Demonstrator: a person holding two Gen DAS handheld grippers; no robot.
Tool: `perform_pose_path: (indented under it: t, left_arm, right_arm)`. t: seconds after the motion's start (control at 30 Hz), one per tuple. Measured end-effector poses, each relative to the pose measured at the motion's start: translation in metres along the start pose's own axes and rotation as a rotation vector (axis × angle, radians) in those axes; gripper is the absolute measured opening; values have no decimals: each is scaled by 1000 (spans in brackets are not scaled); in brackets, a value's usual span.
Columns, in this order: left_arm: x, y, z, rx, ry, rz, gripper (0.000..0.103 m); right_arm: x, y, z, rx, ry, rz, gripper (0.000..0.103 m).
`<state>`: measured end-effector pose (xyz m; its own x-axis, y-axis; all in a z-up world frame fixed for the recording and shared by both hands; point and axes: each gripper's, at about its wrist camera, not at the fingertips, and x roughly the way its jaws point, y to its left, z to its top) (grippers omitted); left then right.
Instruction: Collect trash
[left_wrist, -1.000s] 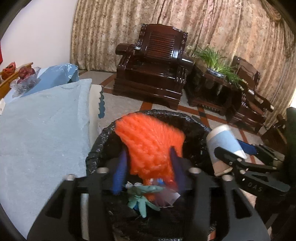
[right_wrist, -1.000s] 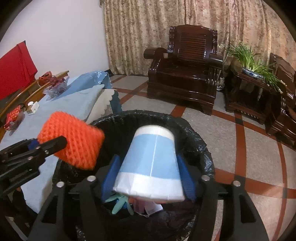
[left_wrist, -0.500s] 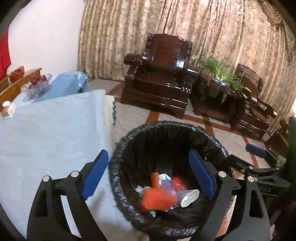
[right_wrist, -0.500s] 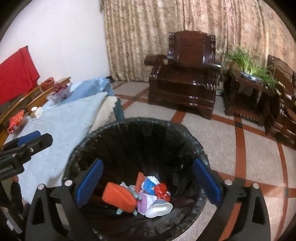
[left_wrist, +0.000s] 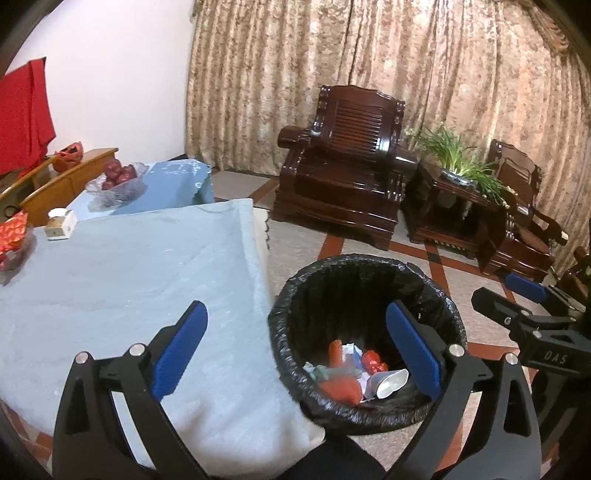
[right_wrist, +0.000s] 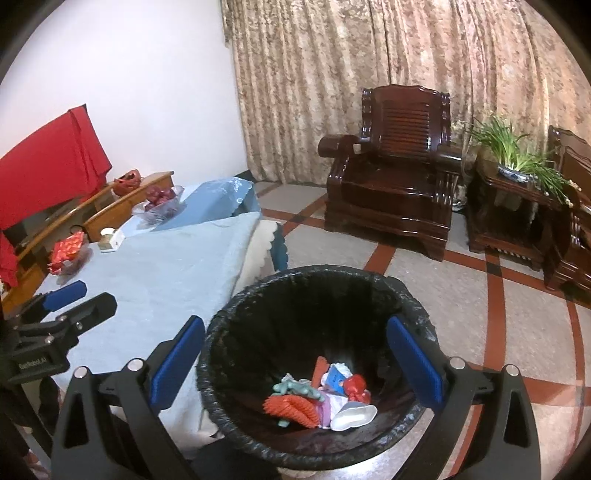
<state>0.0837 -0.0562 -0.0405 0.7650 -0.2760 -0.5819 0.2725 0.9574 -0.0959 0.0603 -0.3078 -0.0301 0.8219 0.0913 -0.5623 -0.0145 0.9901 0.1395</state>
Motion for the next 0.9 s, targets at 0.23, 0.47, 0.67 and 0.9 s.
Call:
perform_pose_path:
  t: [0.23, 0.47, 0.67, 0.9]
  left_arm:
    - [-30, 6, 1, -16, -19, 38, 95]
    - [-53, 7, 4, -8, -44, 66, 95]
    - [-67, 6, 5, 2, -59, 91, 95]
    - [-78, 9, 3, -1, -72, 109, 95]
  right_arm:
    - [-21, 13, 3, -21, -14, 15, 97]
    - [-34, 24, 6, -38, -29, 18, 97]
    - [-40, 33, 6, -50, -31, 32, 97]
    - [-46, 40, 5, -60, -28, 45, 97]
